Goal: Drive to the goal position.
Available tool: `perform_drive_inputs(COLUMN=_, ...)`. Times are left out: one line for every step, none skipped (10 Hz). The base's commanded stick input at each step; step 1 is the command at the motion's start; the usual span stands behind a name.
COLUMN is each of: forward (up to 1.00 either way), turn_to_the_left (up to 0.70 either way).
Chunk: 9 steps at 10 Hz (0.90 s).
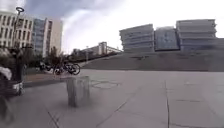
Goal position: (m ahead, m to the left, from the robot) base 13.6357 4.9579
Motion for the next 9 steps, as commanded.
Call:
perform_drive_inputs(forward=0.85, turn_to_the_left=0.0)
perform_drive_inputs(forward=0.85, turn_to_the_left=0.0)
perform_drive_inputs(forward=0.85, turn_to_the_left=0.0)
perform_drive_inputs(forward=0.85, turn_to_the_left=-0.28)
perform_drive_inputs(forward=0.85, turn_to_the_left=-0.34)
perform_drive_inputs(forward=0.85, turn_to_the_left=-0.15)
perform_drive_inputs(forward=0.85, turn_to_the_left=0.0)
perform_drive_inputs(forward=0.85, turn_to_the_left=0.0)
perform_drive_inputs(forward=0.85, turn_to_the_left=0.0)
